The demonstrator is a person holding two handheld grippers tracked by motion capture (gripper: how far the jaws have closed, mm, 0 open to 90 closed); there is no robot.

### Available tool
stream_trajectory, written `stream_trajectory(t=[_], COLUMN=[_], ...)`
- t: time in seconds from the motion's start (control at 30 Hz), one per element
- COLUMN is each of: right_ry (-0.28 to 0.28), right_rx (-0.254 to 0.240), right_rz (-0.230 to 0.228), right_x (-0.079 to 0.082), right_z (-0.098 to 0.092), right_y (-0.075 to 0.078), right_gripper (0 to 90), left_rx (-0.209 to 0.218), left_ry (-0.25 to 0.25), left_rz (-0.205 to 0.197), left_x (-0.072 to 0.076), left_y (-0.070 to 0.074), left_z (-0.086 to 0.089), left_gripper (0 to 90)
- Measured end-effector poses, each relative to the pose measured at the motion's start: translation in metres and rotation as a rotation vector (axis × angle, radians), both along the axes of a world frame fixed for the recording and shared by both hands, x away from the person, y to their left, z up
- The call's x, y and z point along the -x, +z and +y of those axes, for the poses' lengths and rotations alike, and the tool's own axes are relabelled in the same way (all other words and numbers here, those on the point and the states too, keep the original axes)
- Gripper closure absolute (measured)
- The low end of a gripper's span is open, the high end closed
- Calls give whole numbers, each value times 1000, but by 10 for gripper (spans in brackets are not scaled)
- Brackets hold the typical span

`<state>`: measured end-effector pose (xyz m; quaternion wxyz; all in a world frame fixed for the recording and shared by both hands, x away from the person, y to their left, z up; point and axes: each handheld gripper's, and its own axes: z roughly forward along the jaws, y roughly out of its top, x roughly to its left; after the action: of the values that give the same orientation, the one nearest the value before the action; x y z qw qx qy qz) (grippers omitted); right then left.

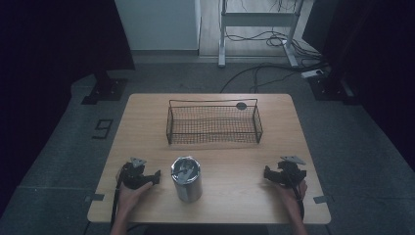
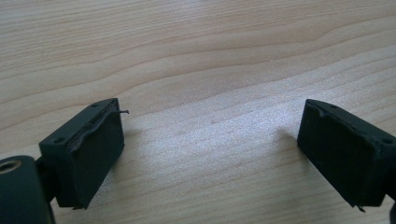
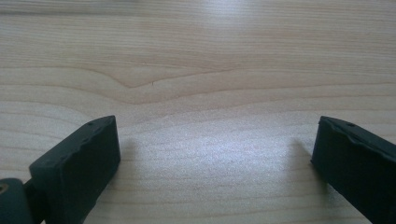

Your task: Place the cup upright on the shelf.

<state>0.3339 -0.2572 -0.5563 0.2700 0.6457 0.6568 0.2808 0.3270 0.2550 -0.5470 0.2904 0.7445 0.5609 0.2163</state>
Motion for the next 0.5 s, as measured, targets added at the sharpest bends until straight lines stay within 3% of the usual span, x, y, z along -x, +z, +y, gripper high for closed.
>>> stream_trajectory(t=[0.23,0.37,0.5], right_ry=[6,6,8], right_rx=[4,5,5], right_rz=[-1,-2,-3], right_x=[1,1,1], right_z=[0,0,0], right_y=[0,0,0], right_gripper=[10,10,13], left_rx=[9,-1,27], left_ry=[12,23,29], left_rz=[-7,-27,-56], left_x=[1,5,9], left_y=[0,2,8], left_z=[1,1,3], left_gripper=[96,105,106])
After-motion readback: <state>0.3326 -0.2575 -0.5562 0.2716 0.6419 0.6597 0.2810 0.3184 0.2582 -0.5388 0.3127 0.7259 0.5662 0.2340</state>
